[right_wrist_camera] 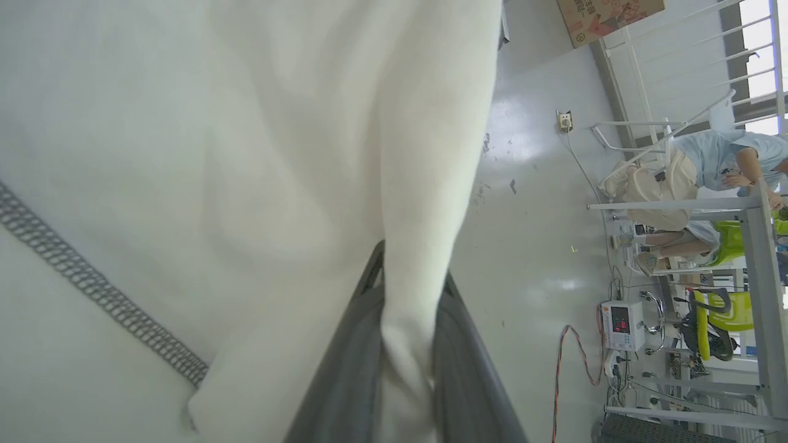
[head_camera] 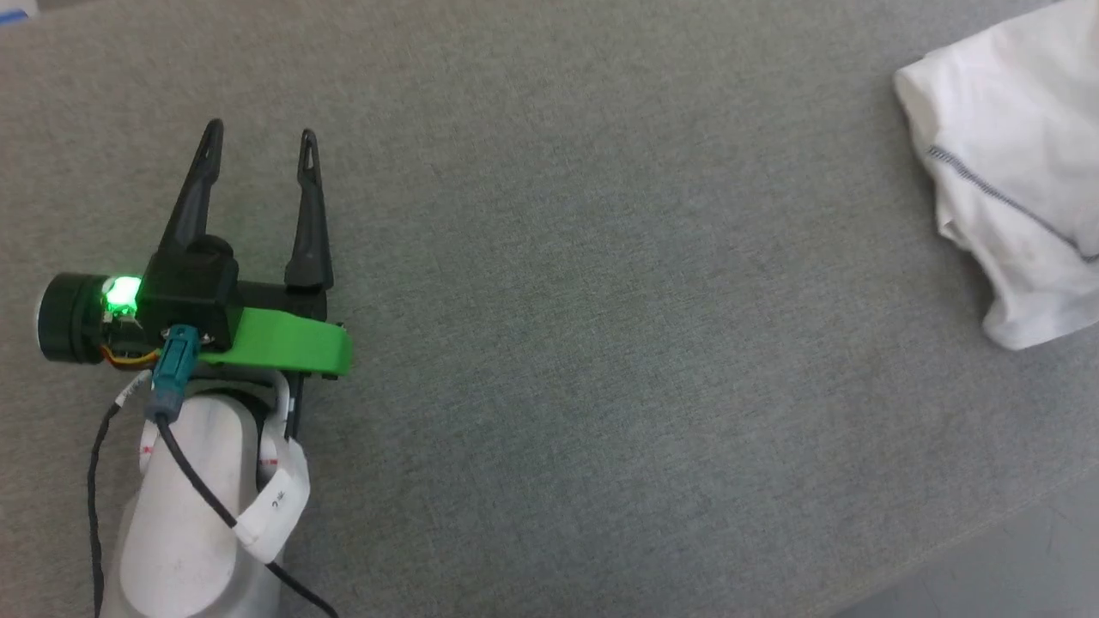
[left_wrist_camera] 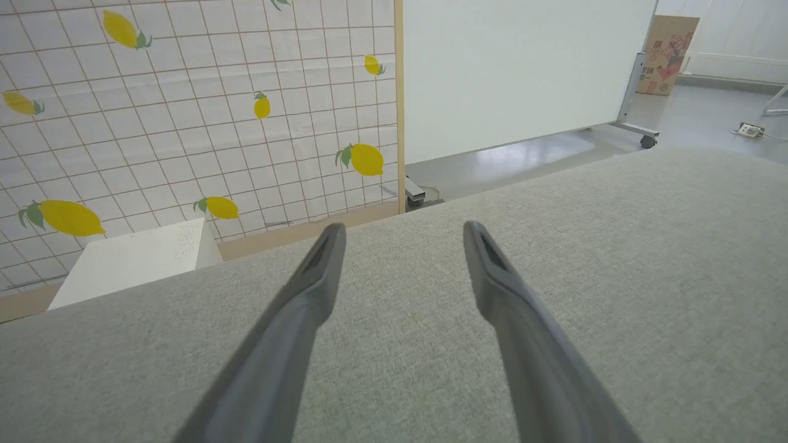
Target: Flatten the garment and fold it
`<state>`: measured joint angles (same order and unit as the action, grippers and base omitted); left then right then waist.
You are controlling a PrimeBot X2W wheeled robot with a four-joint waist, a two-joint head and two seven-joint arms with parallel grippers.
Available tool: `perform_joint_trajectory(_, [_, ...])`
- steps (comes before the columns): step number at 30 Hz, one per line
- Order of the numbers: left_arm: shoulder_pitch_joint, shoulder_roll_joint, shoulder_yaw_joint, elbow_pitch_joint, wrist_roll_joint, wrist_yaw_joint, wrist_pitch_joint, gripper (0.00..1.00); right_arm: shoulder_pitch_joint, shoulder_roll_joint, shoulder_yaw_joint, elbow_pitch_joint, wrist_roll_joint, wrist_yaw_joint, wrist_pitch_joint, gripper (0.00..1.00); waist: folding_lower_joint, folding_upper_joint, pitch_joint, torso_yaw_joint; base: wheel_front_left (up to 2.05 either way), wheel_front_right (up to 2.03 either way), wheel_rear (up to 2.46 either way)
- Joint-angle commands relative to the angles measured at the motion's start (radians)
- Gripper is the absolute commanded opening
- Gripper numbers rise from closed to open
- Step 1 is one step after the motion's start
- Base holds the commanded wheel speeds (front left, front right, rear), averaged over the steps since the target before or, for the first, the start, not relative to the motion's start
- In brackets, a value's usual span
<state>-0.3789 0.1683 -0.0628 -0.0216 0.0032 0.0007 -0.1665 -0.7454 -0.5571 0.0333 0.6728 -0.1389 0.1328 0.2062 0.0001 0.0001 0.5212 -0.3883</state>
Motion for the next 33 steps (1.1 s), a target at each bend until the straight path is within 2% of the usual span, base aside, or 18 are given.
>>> perform_joint_trajectory(1, [-0.02,0.012,-0.001,-0.011,0.013,-0.001,0.006,1.0,-0.03,0.008,-0.022,0.02,-0.02,-0.002,-0.021,0.0,-0.0001,-0.0001,0.059,-0.003,0.0,0.0,0.0])
perform_joint_trajectory(6, [-0.021,0.018,-0.003,-0.027,0.012,0.002,0.016,1.0,-0.07,0.04,-0.117,0.1,-0.076,-0.002,-0.066,0.0,-0.0001,-0.0001,0.068,0.025,0.0,0.0,0.0])
perform_joint_trajectory(7, [-0.018,0.018,-0.003,-0.026,0.01,0.003,0.014,1.0,-0.073,0.044,-0.136,0.114,-0.086,-0.002,-0.067,0.25,-0.0001,-0.0001,0.064,0.03,0.0,0.0,0.0])
perform_joint_trajectory(8, [-0.014,0.017,-0.003,-0.023,0.007,0.004,0.012,1.0,-0.074,0.049,-0.155,0.128,-0.097,-0.002,-0.065,0.87,-0.0001,-0.0001,0.058,0.034,0.0,0.0,0.0])
perform_joint_trajectory(9, [-0.009,0.014,-0.004,-0.018,0.004,0.007,0.007,1.0,-0.074,0.053,-0.171,0.14,-0.11,-0.002,-0.073,1.0,-0.0001,-0.0001,0.046,0.04,0.0,0.0,0.0])
perform_joint_trajectory(13, [0.015,-0.009,-0.009,0.017,-0.018,0.015,-0.026,1.0,-0.058,0.066,-0.235,0.147,-0.117,-0.002,-0.155,1.0,-0.0001,-0.0001,-0.023,0.07,0.0,0.0,0.0])
perform_joint_trajectory(21, [0.08,-0.06,-0.013,0.118,-0.101,0.006,-0.075,1.0,0.061,0.105,-0.262,0.058,0.02,-0.002,-0.342,1.0,-0.0001,-0.0001,-0.207,0.154,0.0,0.0,0.0])
perform_joint_trajectory(26, [0.113,-0.08,-0.024,0.177,-0.141,-0.01,-0.089,1.0,0.209,0.144,-0.241,-0.114,0.168,-0.002,-0.398,1.0,-0.0001,-0.0001,-0.305,0.232,0.0,0.0,0.0])
perform_joint_trajectory(33, [0.163,-0.094,-0.029,0.228,-0.173,-0.018,-0.094,1.0,0.431,0.22,-0.182,-0.42,0.3,-0.002,-0.363,1.0,-0.0001,-0.0001,-0.409,0.306,0.0,0.0,0.0])
